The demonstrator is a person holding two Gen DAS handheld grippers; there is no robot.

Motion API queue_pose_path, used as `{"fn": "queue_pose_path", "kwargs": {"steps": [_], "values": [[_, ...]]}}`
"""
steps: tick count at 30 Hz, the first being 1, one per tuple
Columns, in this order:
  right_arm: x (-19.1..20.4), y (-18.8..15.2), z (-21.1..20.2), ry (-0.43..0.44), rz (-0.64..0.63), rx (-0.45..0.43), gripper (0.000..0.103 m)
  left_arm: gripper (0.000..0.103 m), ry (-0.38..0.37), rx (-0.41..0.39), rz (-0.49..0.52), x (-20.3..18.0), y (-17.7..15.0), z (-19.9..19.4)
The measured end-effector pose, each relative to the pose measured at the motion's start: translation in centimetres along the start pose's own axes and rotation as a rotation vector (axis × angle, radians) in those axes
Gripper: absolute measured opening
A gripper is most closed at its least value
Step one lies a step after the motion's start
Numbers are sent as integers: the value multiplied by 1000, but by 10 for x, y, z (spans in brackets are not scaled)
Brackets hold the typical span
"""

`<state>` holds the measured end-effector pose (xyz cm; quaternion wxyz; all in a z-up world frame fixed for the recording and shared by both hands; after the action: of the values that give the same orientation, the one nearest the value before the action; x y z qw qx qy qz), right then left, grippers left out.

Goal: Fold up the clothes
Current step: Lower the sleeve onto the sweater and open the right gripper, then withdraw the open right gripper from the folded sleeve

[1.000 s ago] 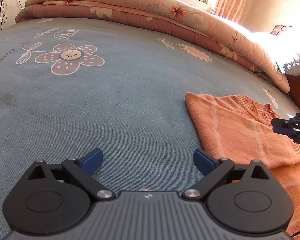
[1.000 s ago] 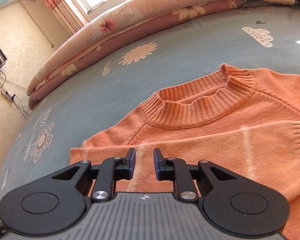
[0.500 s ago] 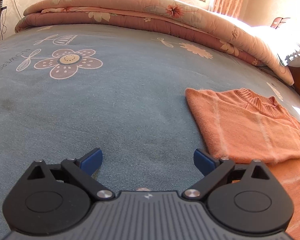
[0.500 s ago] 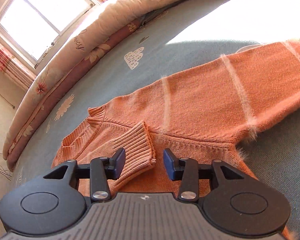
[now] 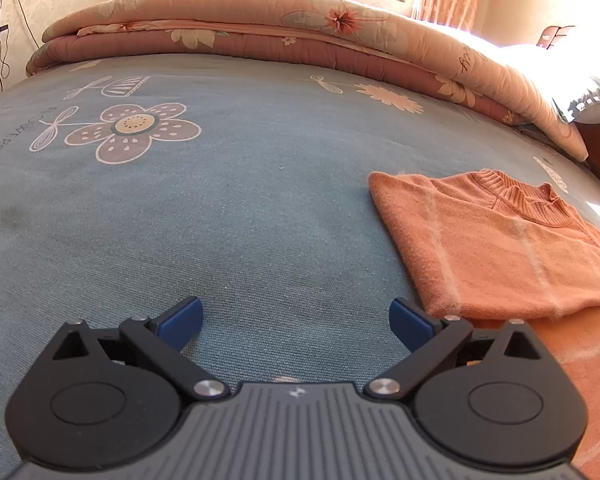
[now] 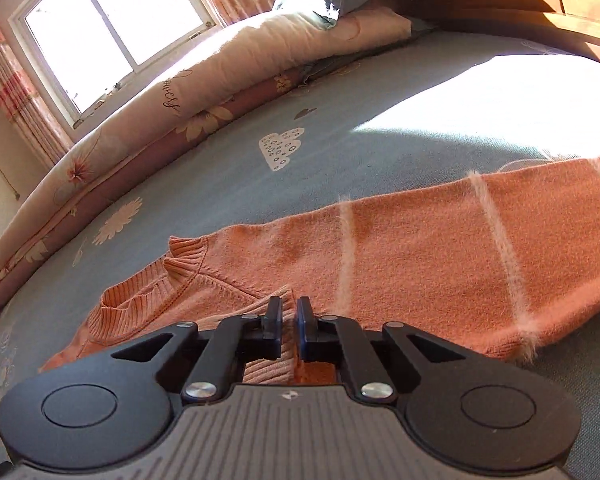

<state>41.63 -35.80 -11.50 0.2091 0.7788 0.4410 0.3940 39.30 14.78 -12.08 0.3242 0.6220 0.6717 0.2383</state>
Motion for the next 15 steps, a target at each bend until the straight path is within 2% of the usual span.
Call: {"fn": "queue_pose_path", "kwargs": {"steps": [3,5,7,10,12,15], "values": [[1,0,-6,2,26,7,15,99,-4,1,-4,1,0,-1],[15,-1,-16,39,6,-12,17,99,-6,1,-6,1,0,-1],[41,-7,-15,116,-33,32,22,99,-6,2,-4,1,0,0],[89,-21,-6,248,-102,112,35,99,-7,2,-6,1,0,0],[122,-34,3,332,-131,161,48,99,-9,3,-7,2,0,0],[164,-56,20,419,-147,241,54,99,-10,3,-9,2,1,0]]}}
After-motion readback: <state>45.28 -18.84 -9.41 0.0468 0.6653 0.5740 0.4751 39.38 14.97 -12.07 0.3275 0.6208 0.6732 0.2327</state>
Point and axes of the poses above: each gripper's, at about its wrist camera, not at the fingertips, and z roughly the way its jaws point, x to its left, y to its top, the point moved 6 cm from there along z, roughly the way its jaws point
